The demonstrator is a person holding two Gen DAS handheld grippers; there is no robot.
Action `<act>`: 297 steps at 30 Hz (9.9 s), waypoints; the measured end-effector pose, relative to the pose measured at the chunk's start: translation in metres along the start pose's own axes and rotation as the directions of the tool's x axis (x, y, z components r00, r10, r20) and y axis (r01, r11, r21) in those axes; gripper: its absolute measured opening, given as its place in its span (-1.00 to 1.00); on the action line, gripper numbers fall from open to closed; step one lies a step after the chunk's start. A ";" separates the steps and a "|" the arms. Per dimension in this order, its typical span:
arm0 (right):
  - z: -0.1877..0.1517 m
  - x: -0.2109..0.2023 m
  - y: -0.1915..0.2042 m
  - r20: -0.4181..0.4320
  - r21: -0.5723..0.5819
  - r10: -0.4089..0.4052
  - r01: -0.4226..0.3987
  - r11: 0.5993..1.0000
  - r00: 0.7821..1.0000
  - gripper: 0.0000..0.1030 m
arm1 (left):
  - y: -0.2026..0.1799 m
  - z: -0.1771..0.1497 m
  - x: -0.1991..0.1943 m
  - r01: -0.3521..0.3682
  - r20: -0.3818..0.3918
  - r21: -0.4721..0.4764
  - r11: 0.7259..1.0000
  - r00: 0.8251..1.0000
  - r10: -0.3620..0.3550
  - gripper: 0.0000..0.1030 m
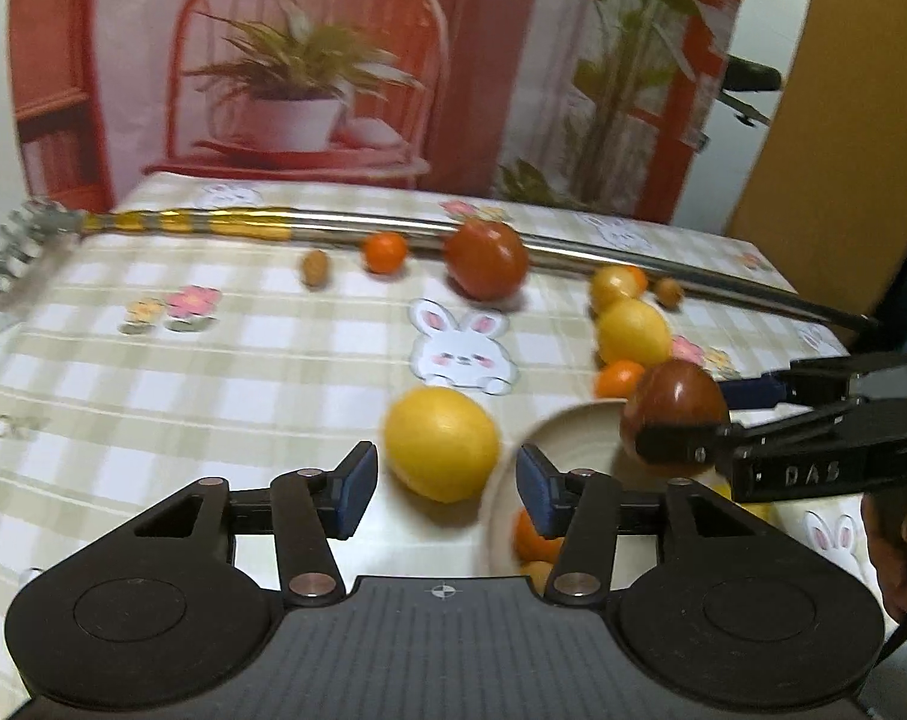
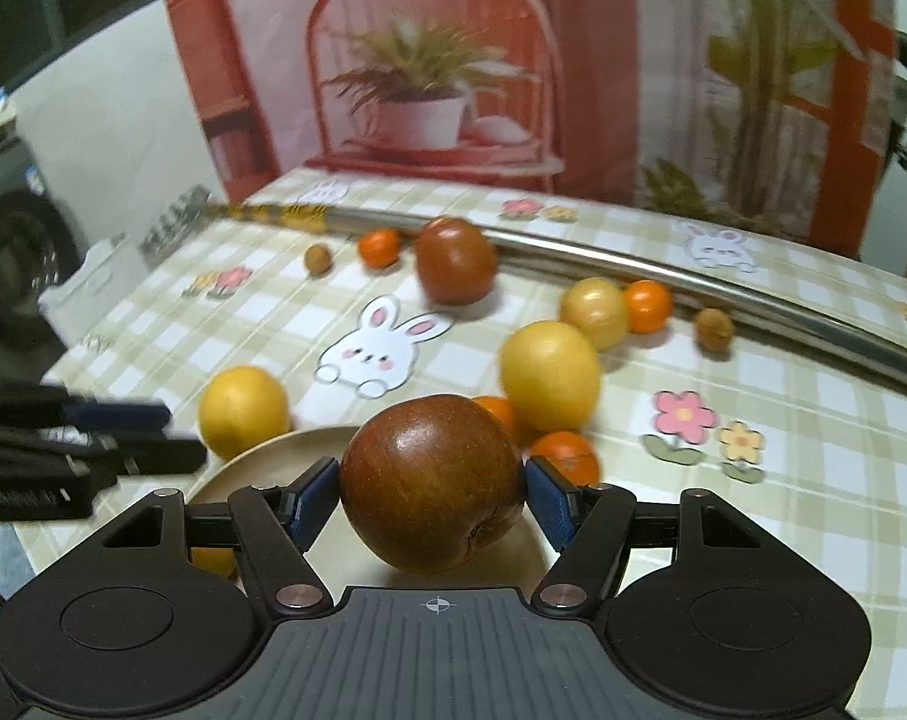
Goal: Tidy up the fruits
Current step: 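Release the tangerine onto the plate with the left tool while the right tool sets the apple there, then close the left tool on another small brown round fruit, then hold the brown fruit in the left tool while the right tool grasps a yellow grapefruit, then lower the brown fruit onto the plate and open the left tool while the right tool sets the grapefruit there, then move the left tool to an orange tangerine and close on it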
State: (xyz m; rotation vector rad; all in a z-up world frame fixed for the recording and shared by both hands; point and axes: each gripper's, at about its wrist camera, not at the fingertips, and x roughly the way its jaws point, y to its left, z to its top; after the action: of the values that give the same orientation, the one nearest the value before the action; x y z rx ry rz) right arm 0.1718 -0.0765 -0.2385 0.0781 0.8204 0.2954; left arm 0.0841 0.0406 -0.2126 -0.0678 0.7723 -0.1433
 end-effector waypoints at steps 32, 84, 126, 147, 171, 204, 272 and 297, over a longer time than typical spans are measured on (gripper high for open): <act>0.002 0.033 0.032 -0.054 -0.007 0.054 -0.055 0.998 0.997 0.25 | 0.018 -0.002 -0.005 -0.052 -0.015 -0.070 0.996 0.999 0.051 0.19; 0.009 -0.062 -0.097 0.279 0.268 -0.146 0.069 0.961 0.949 0.77 | 0.062 0.115 0.069 -0.056 0.066 -0.158 0.986 0.996 0.067 0.07; 0.029 0.041 -0.105 0.084 0.283 0.066 -0.087 0.955 0.994 0.39 | 0.013 0.071 0.039 0.103 0.008 0.061 0.993 0.995 -0.104 -0.50; 0.031 0.069 -0.102 0.033 0.336 0.115 -0.119 0.934 0.993 0.01 | -0.007 0.058 0.000 0.135 0.055 0.081 0.988 0.989 -0.139 -0.50; -0.029 -0.077 -0.059 0.244 0.309 0.050 -0.127 0.942 0.968 0.01 | -0.032 0.010 -0.061 0.135 0.048 0.071 0.988 0.989 -0.138 -0.50; -0.037 -0.021 -0.026 0.079 0.141 0.039 -0.050 0.989 0.996 0.01 | -0.043 -0.049 0.022 0.096 -0.195 0.113 0.989 0.978 -0.073 -0.50; -0.052 -0.065 -0.040 0.275 0.203 -0.098 0.042 0.978 0.956 0.24 | 0.009 0.021 -0.018 -0.068 0.026 -0.008 0.998 0.997 0.068 0.20; -0.013 -0.036 -0.097 0.277 0.248 -0.182 0.113 0.962 0.944 0.24 | 0.055 0.128 0.166 -0.030 -0.035 -0.109 0.994 0.999 0.027 -0.05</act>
State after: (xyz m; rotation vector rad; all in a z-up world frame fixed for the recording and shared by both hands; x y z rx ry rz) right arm 0.1607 -0.1800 -0.2395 0.2699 0.5531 0.0418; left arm 0.2970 0.0703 -0.2416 -0.1588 0.8143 -0.0750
